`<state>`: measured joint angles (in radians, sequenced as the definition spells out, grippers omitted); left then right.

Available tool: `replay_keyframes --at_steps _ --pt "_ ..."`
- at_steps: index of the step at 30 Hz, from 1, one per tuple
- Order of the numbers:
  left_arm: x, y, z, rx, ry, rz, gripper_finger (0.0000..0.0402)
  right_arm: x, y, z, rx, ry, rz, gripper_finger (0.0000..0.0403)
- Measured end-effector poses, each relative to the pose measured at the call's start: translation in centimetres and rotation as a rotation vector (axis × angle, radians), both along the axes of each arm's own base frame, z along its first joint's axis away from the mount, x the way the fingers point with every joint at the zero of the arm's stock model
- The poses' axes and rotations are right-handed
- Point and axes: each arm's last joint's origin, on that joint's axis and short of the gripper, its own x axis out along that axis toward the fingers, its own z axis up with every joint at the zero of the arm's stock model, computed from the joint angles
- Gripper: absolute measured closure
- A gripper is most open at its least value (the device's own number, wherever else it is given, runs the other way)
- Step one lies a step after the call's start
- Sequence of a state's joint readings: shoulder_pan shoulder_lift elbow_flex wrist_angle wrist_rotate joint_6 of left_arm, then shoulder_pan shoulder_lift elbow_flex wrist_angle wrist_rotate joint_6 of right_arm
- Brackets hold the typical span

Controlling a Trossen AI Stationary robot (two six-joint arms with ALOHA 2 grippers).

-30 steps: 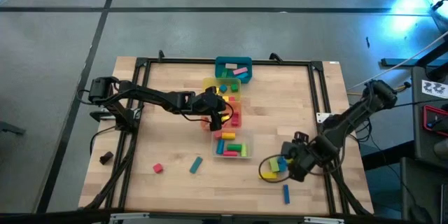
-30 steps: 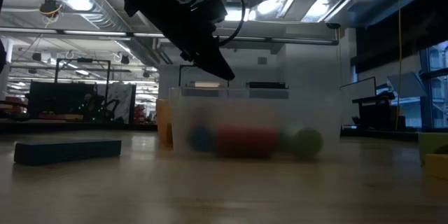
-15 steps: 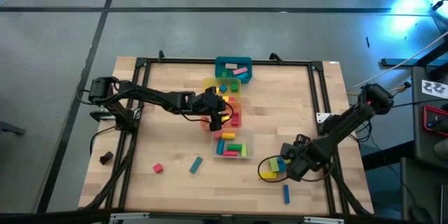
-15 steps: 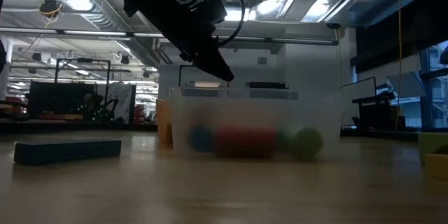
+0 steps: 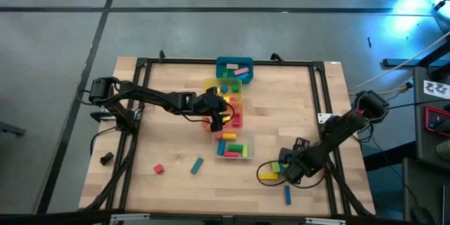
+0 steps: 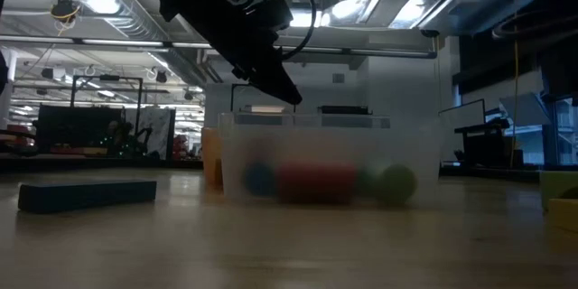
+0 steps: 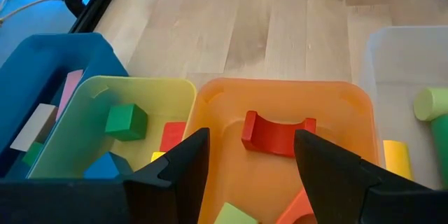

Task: Sort blocks by size
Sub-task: Put the blue arch block into the orange bin

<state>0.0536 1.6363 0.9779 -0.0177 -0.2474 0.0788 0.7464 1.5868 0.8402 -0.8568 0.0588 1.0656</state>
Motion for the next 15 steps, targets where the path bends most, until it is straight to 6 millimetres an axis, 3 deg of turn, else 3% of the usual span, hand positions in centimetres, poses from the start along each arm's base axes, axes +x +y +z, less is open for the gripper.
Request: replay_keyframes --at_steps 7,15 --pt "0.0 0.0 0.0 0.0 -0.001 0.0 0.0208 0.39 0.36 -0.2 0.028 -0.032 0.0 0.0147" --pt "0.0 -0.01 0.0 0.0 0.0 0.0 0.0208 0.4 0.37 -0.18 0.031 -0.032 0.0 0.0261"
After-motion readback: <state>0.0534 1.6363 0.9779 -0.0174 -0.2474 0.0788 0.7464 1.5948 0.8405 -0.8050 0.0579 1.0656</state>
